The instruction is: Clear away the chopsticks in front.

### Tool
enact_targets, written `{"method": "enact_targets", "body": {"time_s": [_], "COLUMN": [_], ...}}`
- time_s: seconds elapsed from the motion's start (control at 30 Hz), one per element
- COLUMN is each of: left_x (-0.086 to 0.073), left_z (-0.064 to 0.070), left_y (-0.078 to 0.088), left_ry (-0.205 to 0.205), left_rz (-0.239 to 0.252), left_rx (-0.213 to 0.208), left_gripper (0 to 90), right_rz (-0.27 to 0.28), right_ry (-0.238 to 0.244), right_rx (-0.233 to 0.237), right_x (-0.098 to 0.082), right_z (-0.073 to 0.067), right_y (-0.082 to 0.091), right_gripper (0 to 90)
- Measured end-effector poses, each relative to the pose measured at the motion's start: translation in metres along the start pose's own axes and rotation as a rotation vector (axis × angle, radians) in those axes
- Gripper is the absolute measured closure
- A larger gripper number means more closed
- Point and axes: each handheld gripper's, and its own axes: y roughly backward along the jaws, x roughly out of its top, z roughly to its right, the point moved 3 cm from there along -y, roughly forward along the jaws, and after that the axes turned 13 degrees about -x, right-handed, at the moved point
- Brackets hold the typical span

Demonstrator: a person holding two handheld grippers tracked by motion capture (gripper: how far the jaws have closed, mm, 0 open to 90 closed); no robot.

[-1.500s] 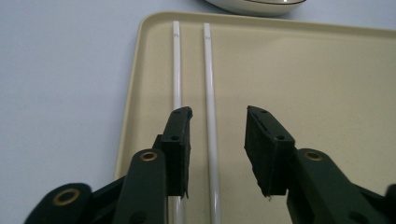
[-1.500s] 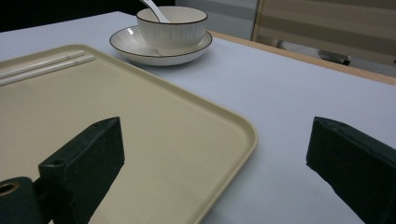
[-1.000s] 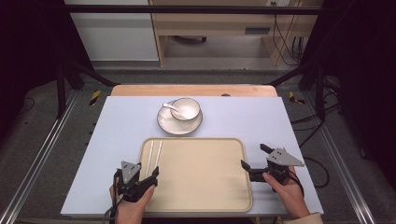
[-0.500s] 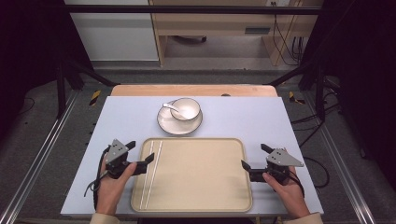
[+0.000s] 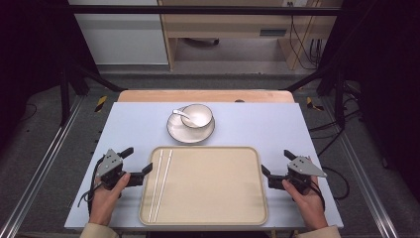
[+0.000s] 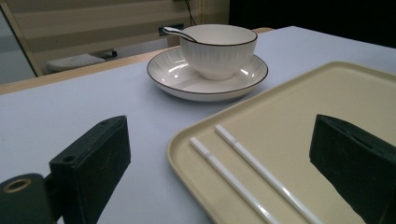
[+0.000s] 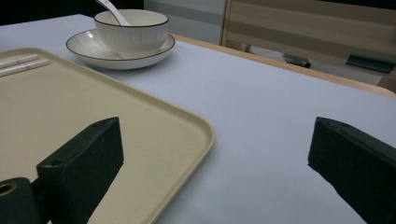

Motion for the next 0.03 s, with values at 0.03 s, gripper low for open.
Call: {"method": "enact_targets", "body": {"time_s": [0.03], "left_x": [-0.0018], "left_z": [0.0000], "left_y": [0.0006], "left_ry": [0.002], "left_rz": [-0.008], "left_rx": [0.002], "left_gripper": [4.9], "right_rz": [0.007], "right_ry": [-0.008], "right_rx": [-0.007], "right_x": [0.0008], "right_z": [0.0010], "right_y": [0.0009], "right_gripper": [3.6]}}
